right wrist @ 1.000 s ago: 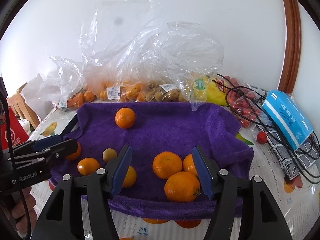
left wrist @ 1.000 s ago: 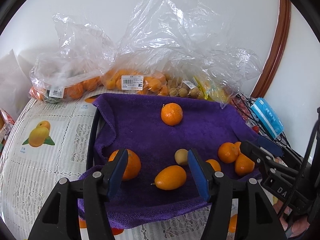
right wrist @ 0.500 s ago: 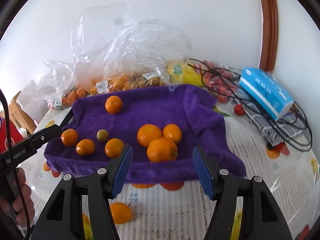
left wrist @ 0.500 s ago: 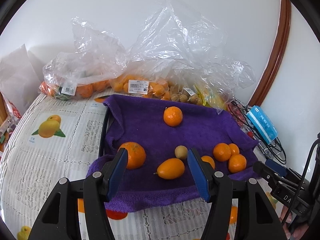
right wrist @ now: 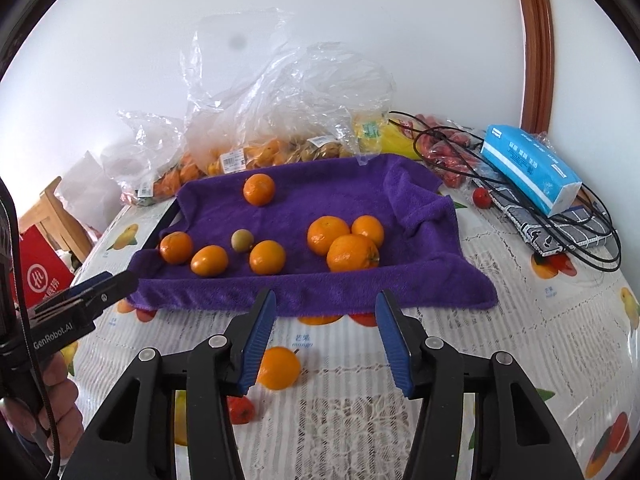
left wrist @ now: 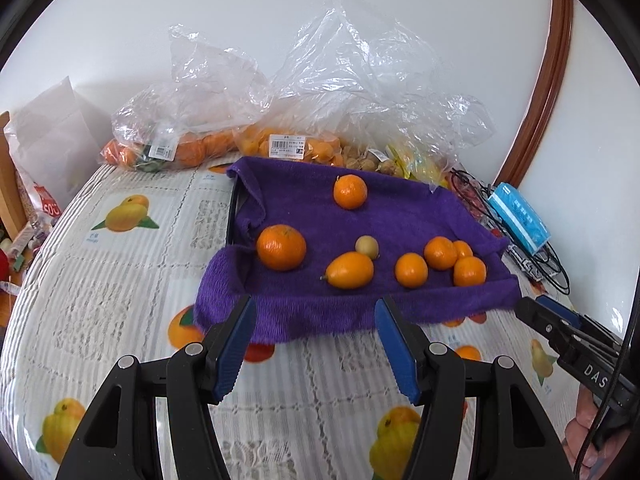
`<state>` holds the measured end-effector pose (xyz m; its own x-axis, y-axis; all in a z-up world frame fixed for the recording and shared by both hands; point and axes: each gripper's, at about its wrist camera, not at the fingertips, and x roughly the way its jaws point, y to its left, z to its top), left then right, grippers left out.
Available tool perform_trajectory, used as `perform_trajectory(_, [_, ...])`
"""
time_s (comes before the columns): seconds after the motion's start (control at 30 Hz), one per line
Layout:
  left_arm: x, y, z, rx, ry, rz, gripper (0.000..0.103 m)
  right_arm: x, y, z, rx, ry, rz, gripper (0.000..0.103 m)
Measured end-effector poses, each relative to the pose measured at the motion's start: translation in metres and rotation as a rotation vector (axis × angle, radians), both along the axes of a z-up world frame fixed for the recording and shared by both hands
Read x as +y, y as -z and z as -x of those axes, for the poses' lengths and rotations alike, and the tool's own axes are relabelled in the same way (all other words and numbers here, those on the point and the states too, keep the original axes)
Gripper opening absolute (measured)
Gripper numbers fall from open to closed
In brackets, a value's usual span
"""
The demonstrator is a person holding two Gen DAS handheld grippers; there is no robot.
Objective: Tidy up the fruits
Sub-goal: 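Withdraw both open grippers from the towel toward the loose fruit, then grasp a loose orange beside the towel with the right gripper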
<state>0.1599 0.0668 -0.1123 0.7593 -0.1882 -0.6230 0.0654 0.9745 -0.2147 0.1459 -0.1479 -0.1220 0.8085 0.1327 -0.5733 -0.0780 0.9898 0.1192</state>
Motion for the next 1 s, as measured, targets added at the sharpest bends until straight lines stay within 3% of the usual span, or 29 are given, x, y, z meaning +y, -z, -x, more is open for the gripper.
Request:
perform_trajectory(0.57, [0.021,0.018,0.038,0.073,-0.037,-0.066,0.060,0.030,0.033,0.005,0.076,-0.081,0.045,0.040])
perform_trajectory(0.87, [0.021,0.038,0.034,0.132,-0.036,-0.057,0.060,0.035,0.055,-0.010,0.128,-0.085,0.059,0.040])
perform_trajectory(1.0, [0.016,0.049,0.029,0.153,-0.038,-0.066,0.059,0.032,0.059,-0.012,0.134,-0.070,0.054,0.034])
